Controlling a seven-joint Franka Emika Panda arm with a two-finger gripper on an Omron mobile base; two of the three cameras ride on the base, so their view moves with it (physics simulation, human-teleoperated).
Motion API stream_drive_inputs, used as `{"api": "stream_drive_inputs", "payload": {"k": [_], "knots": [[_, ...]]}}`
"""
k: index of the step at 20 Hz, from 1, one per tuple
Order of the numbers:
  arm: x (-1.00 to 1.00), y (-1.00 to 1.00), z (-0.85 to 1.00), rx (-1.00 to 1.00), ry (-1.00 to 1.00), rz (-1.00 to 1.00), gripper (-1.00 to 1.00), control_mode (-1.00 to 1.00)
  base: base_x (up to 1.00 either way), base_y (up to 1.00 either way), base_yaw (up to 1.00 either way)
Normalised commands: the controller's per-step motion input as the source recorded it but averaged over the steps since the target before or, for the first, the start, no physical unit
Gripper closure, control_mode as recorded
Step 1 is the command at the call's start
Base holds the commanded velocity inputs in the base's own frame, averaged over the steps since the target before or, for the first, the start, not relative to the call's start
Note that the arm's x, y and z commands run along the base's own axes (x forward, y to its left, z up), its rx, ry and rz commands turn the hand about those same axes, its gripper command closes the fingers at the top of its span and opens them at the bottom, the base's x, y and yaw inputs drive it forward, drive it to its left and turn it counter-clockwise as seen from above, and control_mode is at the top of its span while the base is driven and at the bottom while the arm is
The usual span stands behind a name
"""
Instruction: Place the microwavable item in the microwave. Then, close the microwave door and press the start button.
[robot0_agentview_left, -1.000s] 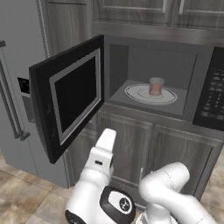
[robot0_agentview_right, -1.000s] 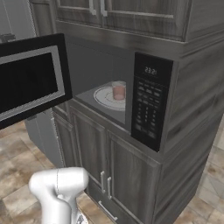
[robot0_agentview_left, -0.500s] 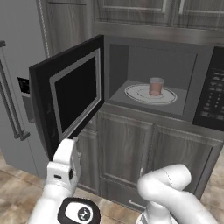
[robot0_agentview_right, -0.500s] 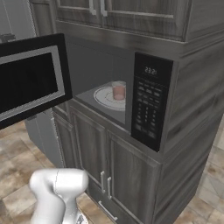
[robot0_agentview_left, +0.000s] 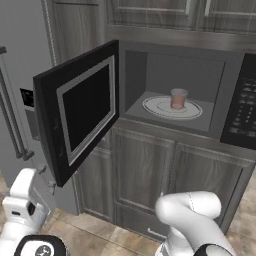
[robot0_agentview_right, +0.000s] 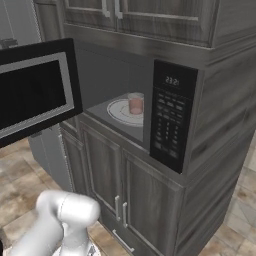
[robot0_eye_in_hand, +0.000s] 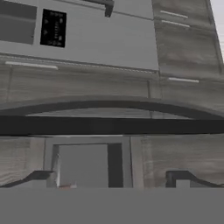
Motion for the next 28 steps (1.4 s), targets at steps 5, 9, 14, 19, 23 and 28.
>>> {"api": "stream_drive_inputs", "payload": {"k": [5, 9, 14, 19, 23, 28], "knots": [[0.92, 0.98, -0.36, 0.0, 0.04, 0.0, -1.0, -1.0, 0.0, 0.0, 0.0], [1.0, 0.94, -0.52, 0.0, 0.08, 0.0, -1.0, -1.0, 0.0, 0.0, 0.0], [0.94, 0.31, -0.46, 0.0, 0.09, -0.04, -1.0, -1.0, 0.0, 0.0, 0.0], [0.79, -0.39, -0.36, 0.02, 0.0, -0.01, -1.0, -1.0, 0.0, 0.0, 0.0], [0.3, -0.86, -0.08, 0.06, 0.0, -0.03, -1.0, -1.0, 0.0, 0.0, 0.0], [0.0, -1.0, 0.02, 0.1, 0.0, -0.03, -1.0, -1.0, 0.0, 0.0, 0.0]]}}
